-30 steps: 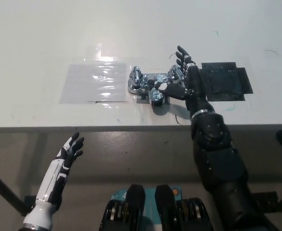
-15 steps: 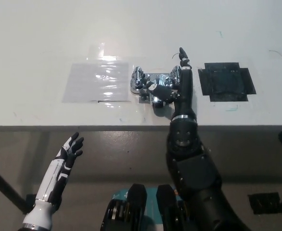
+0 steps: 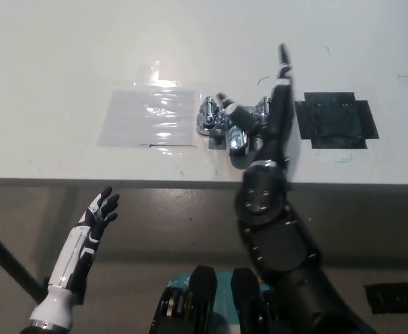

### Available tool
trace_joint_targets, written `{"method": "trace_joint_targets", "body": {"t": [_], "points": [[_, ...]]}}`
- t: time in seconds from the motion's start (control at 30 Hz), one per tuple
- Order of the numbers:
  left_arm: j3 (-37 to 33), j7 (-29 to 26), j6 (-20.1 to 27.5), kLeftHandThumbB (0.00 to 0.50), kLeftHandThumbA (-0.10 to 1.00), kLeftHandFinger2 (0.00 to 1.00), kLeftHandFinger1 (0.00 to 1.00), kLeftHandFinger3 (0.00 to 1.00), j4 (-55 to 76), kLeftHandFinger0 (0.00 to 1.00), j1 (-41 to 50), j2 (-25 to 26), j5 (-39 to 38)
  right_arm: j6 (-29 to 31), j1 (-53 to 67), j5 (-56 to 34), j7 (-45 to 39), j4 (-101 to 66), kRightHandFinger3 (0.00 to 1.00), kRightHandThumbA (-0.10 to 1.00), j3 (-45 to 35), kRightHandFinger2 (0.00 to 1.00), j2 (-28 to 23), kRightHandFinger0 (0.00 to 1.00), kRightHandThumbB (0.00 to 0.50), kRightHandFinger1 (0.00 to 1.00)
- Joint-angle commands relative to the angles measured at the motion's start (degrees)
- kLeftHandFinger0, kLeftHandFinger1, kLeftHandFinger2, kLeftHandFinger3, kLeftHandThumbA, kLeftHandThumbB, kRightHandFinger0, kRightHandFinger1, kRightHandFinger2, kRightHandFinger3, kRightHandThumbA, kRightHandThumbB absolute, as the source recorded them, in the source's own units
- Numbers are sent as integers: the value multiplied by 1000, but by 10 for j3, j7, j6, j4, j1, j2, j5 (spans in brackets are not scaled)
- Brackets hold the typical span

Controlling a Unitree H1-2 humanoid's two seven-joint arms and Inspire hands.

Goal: The faucet is at the center of the desk and the robot turn off the faucet by turning the right faucet handle using the right hand

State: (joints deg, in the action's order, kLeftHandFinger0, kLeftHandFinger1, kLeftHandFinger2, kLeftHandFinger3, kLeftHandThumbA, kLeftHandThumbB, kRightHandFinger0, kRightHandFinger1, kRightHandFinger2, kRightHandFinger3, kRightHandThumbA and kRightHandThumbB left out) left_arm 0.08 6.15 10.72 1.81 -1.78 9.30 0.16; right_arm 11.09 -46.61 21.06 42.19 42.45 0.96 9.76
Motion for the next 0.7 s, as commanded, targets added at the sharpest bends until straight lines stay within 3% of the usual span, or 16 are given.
{"method": "trace_joint_targets", "body": {"t": [0.0,0.07,0.13,0.17,0.23,0.3,0.33,0.4,0.5,0.57,0.67], "points": [[2,7,14,211,965,1000,1000,1000,18,1000,1,7,-9,88,-25,33,65,-45,1000,1000,-8,1000,-44,1000,131,1000],[3,6,12,214,970,1000,1000,1000,18,1000,1,7,-8,67,-10,45,64,-105,1000,1000,-11,1000,-58,1000,167,1000],[3,5,13,214,971,1000,1000,1000,16,1000,-3,6,-8,60,-6,52,64,-132,1000,1000,-11,1000,-65,1000,171,1000],[3,6,13,201,976,1000,1000,1000,18,1000,3,7,-8,63,13,58,51,-183,1000,1000,-7,1000,-71,1000,150,1000],[1,6,12,206,984,1000,1000,1000,22,1000,9,8,-5,43,54,75,22,-287,1000,1000,2,1000,-79,1000,183,1000],[1,7,11,198,975,1000,1000,1000,20,1000,5,7,-7,30,97,88,-14,-383,1000,1000,20,1000,-85,1000,168,1000],[2,8,14,196,972,1000,1000,1000,18,1000,4,7,-9,39,126,90,-40,-432,1000,1000,37,1000,-91,1000,300,1000],[2,8,12,205,970,1000,1000,1000,19,1000,4,7,-9,54,188,113,-72,-505,1000,1000,68,1000,-103,1000,198,1000],[2,9,8,214,981,1000,1000,1000,23,1000,5,10,-8,73,257,116,-100,-562,1000,1000,95,1000,-121,1000,219,1000],[3,8,12,204,1000,1000,1000,1000,21,1000,2,13,-2,99,290,102,-104,-562,1000,1000,102,1000,-135,1000,186,1000],[4,9,13,211,1000,1000,1000,1000,21,1000,2,15,-3,113,335,86,-113,-552,1000,1000,110,1000,-155,1000,190,1000]]}}
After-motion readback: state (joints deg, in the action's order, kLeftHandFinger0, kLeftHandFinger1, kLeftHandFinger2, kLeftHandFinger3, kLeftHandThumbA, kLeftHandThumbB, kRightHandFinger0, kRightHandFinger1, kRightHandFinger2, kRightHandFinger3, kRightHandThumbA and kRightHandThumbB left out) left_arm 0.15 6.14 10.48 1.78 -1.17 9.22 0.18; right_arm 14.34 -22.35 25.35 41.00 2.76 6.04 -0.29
